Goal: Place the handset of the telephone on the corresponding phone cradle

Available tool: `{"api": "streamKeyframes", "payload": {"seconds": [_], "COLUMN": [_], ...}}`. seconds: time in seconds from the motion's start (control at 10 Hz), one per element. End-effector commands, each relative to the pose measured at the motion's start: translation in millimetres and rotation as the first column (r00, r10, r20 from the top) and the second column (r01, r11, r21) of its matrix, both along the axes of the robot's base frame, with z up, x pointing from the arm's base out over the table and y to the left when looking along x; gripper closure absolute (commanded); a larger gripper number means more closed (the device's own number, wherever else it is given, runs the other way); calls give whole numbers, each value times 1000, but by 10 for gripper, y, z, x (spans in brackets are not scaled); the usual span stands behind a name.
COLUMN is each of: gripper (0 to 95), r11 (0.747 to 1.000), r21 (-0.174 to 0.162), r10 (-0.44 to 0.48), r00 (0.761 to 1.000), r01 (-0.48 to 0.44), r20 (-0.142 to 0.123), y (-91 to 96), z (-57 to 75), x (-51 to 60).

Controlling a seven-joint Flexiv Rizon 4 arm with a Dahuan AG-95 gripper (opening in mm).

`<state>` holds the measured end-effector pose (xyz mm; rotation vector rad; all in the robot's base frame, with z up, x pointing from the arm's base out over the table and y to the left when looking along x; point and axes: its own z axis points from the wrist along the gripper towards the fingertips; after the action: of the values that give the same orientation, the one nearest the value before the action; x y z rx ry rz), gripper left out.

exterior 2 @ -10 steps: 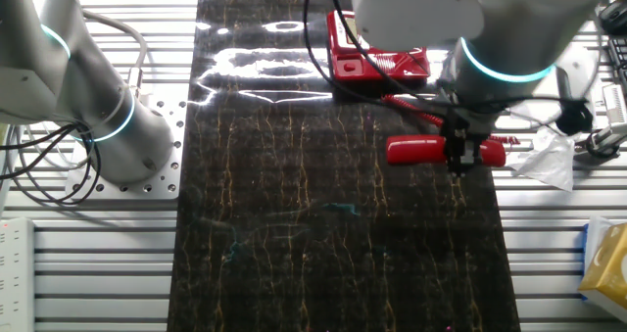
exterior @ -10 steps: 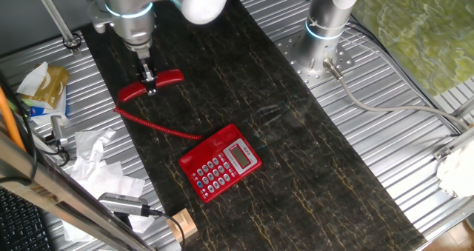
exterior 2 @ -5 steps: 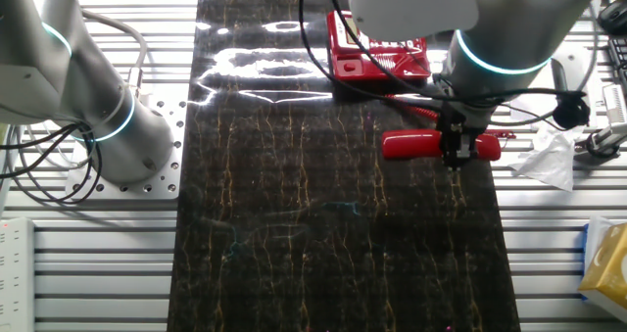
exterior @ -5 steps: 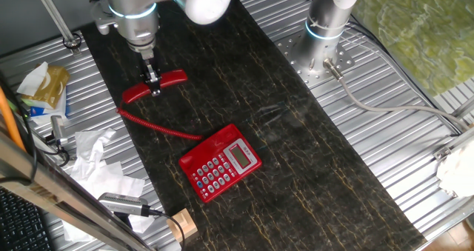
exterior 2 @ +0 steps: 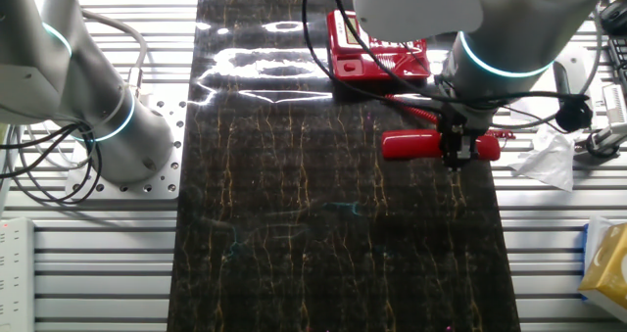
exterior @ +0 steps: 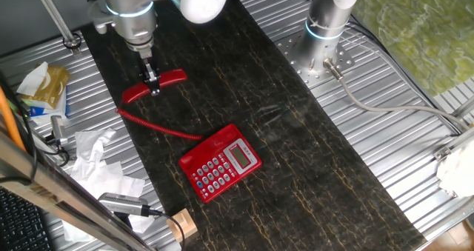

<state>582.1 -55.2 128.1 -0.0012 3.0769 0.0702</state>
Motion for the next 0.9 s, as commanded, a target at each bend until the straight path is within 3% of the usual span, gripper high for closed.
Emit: {"api": "streamKeyframes", "payload": {"seconds": [0.1,0.9], "gripper": [950,950], "r11": [990,981], "r21": [-8,-19], "r10": [138,193], "r00": [990,980], "r01": [-138,-194], "r20": [-8,-44], "y": [5,4], "z": [-5,-9], "x": [4,4]}}
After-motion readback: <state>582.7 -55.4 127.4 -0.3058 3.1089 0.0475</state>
